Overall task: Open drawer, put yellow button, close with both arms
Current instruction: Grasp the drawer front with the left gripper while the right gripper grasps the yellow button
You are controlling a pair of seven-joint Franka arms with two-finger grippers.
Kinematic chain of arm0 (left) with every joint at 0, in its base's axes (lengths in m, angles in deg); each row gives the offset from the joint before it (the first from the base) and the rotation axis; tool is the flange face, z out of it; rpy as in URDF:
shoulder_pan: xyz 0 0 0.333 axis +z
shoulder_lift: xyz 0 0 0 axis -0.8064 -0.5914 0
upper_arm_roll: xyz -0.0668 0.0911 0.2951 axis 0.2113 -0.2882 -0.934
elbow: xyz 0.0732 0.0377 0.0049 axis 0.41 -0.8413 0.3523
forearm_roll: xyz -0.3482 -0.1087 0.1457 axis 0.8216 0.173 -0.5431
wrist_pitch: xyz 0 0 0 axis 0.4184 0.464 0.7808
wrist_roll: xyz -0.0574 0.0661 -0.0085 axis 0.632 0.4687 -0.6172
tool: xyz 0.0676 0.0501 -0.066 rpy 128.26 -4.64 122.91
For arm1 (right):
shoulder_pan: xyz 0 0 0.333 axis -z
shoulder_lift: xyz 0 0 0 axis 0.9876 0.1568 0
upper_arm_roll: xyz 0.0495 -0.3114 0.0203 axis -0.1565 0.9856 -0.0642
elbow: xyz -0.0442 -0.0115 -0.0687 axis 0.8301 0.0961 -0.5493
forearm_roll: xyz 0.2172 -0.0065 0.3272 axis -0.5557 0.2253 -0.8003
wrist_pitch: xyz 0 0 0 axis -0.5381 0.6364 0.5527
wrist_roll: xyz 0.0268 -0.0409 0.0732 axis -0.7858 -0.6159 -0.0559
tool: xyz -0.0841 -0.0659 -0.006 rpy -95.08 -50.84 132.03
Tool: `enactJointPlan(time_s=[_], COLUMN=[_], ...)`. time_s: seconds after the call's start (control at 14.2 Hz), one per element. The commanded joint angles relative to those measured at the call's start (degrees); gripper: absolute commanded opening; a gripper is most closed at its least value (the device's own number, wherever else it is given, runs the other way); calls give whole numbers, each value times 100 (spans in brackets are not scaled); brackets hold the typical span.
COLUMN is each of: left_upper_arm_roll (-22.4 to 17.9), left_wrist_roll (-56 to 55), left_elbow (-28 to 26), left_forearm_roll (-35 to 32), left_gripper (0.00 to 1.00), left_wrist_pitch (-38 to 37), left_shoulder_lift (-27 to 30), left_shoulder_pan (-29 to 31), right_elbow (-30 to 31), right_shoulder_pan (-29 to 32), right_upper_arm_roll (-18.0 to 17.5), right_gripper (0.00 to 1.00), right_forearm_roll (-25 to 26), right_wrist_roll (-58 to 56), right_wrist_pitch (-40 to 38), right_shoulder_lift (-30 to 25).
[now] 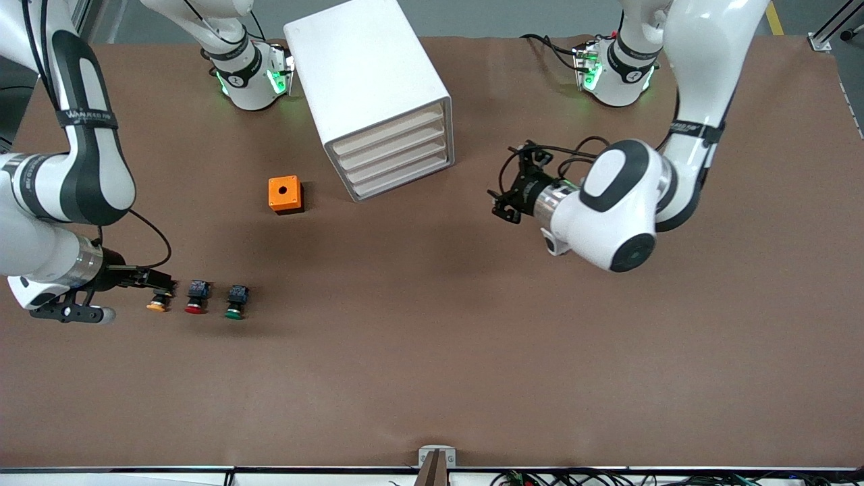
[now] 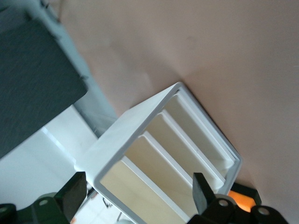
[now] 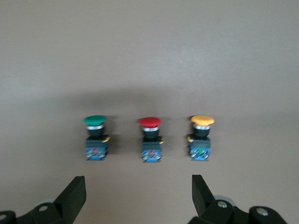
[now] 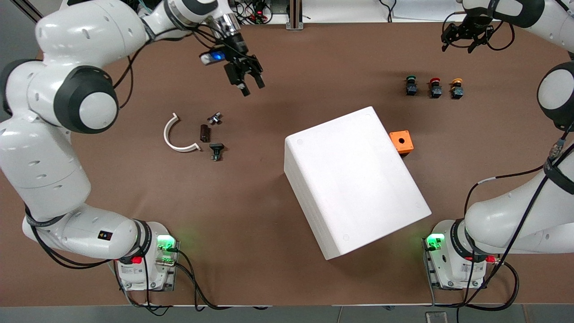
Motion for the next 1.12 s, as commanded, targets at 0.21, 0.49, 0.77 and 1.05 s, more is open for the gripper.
enactJointPlan(time_s=[0.21,0.49,0.77,1.05], left_upper_arm_roll=[619,646,734,716], left_wrist_roll=[-2007,-2772,-3239,-3230], left_elbow=[545,527,527,492], left_forearm_roll=[471,998,1131,1262], left_gripper=[100,100,70,63], left_wrist_pitch=[-183,-235,-227,-227], left_shoulder_lift=[-1029,-1223,-1530,-1593], left_shoulder_pan=[139,42,-98,-405], right_elbow=[134,986,1496,1699], right_shoulder_pan=[695,828,837,854], right_upper_arm_roll=[-94,-102,-94,-94], right_gripper=[100,100,100,100], right_forearm_roll=[-111,-120,-120,-120], right_wrist_roll=[-874,-866,-875,-875], right_wrist_pitch=[851,1968,2645,2901], right_shoulder_lift=[578,605,614,640])
